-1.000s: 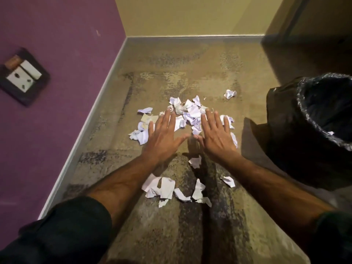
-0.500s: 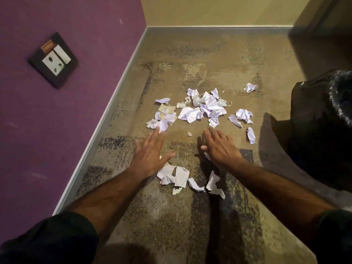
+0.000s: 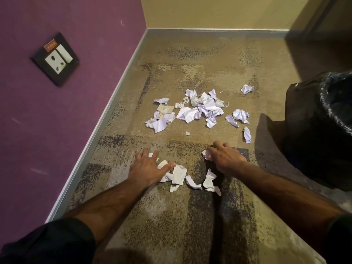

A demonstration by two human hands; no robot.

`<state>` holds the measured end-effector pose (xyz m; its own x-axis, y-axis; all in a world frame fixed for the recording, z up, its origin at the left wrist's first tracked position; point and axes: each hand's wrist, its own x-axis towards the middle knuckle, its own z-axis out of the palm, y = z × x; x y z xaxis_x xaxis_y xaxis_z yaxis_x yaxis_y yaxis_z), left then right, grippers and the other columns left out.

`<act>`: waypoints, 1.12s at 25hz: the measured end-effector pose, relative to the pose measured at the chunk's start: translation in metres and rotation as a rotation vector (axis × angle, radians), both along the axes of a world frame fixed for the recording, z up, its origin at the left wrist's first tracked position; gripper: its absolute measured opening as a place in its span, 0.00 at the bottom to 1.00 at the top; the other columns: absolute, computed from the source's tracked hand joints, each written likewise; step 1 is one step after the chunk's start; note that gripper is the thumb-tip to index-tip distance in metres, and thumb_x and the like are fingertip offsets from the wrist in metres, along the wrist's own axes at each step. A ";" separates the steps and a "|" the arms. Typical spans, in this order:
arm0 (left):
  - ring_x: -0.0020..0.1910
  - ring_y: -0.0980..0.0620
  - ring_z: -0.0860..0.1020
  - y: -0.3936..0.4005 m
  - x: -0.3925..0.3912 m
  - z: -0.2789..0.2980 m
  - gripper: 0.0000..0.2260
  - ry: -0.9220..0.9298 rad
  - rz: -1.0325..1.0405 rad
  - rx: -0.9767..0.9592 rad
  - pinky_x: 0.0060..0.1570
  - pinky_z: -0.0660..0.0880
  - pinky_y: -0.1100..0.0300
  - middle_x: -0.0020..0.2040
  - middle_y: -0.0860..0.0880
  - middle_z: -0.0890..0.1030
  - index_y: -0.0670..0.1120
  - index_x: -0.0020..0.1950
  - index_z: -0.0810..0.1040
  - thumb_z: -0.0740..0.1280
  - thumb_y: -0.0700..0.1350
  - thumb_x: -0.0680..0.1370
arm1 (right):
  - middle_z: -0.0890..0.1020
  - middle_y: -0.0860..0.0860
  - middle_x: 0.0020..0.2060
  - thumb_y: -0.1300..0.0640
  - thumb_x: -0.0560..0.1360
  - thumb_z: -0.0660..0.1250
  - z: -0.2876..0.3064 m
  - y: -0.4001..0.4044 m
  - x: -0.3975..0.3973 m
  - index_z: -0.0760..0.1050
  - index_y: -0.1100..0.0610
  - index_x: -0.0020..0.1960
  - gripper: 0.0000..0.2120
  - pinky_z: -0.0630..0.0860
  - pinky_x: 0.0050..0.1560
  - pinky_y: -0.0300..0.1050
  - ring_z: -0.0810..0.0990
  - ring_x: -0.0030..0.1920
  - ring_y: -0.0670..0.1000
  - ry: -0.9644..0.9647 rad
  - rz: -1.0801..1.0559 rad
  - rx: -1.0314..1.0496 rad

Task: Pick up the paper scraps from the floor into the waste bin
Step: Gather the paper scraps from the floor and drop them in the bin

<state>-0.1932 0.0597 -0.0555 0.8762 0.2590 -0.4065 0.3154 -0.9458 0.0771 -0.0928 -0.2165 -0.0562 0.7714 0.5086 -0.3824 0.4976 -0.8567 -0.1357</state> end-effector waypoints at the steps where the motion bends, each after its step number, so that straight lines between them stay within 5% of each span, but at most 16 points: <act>1: 0.77 0.37 0.57 -0.006 0.000 0.001 0.54 0.008 0.007 -0.017 0.65 0.69 0.36 0.79 0.43 0.58 0.56 0.79 0.59 0.38 0.85 0.61 | 0.67 0.54 0.63 0.52 0.82 0.58 0.002 -0.002 -0.002 0.66 0.53 0.69 0.16 0.80 0.52 0.59 0.70 0.62 0.59 0.016 -0.017 0.000; 4: 0.76 0.38 0.59 -0.027 -0.004 0.002 0.52 0.008 -0.005 -0.095 0.65 0.69 0.37 0.78 0.42 0.59 0.55 0.78 0.60 0.42 0.85 0.63 | 0.67 0.55 0.61 0.46 0.83 0.54 0.008 -0.010 -0.011 0.67 0.53 0.68 0.17 0.77 0.56 0.61 0.69 0.64 0.61 0.081 -0.060 -0.016; 8: 0.78 0.38 0.56 -0.062 -0.010 0.000 0.52 -0.022 -0.099 -0.173 0.67 0.66 0.35 0.80 0.44 0.56 0.56 0.78 0.58 0.47 0.86 0.62 | 0.65 0.55 0.65 0.33 0.79 0.52 0.013 -0.020 -0.030 0.65 0.51 0.73 0.31 0.74 0.61 0.61 0.68 0.67 0.60 0.159 -0.092 0.012; 15: 0.79 0.38 0.53 -0.057 0.012 0.006 0.56 -0.102 -0.318 0.015 0.69 0.61 0.31 0.83 0.45 0.50 0.59 0.80 0.53 0.46 0.88 0.58 | 0.64 0.54 0.70 0.22 0.58 0.69 0.033 -0.040 -0.020 0.55 0.49 0.78 0.57 0.75 0.61 0.58 0.66 0.68 0.57 0.117 -0.025 -0.072; 19: 0.80 0.37 0.37 -0.017 0.021 0.007 0.63 0.077 -0.129 0.029 0.71 0.45 0.26 0.82 0.46 0.35 0.60 0.81 0.43 0.47 0.89 0.52 | 0.55 0.57 0.77 0.27 0.49 0.78 0.027 -0.044 -0.029 0.44 0.52 0.81 0.73 0.68 0.69 0.63 0.61 0.74 0.64 0.208 -0.214 -0.238; 22: 0.81 0.35 0.42 -0.010 0.021 0.007 0.67 0.206 -0.013 -0.103 0.72 0.54 0.28 0.83 0.43 0.39 0.56 0.82 0.40 0.55 0.88 0.50 | 0.48 0.56 0.79 0.37 0.48 0.84 0.015 -0.031 -0.041 0.35 0.51 0.80 0.78 0.65 0.71 0.64 0.59 0.76 0.67 0.334 -0.327 -0.201; 28: 0.78 0.41 0.55 -0.026 0.006 -0.004 0.72 0.097 -0.215 -0.115 0.69 0.66 0.40 0.80 0.45 0.52 0.48 0.81 0.47 0.63 0.86 0.48 | 0.52 0.61 0.77 0.50 0.52 0.87 -0.003 0.001 -0.054 0.29 0.52 0.78 0.77 0.74 0.64 0.59 0.69 0.70 0.66 0.219 -0.203 -0.059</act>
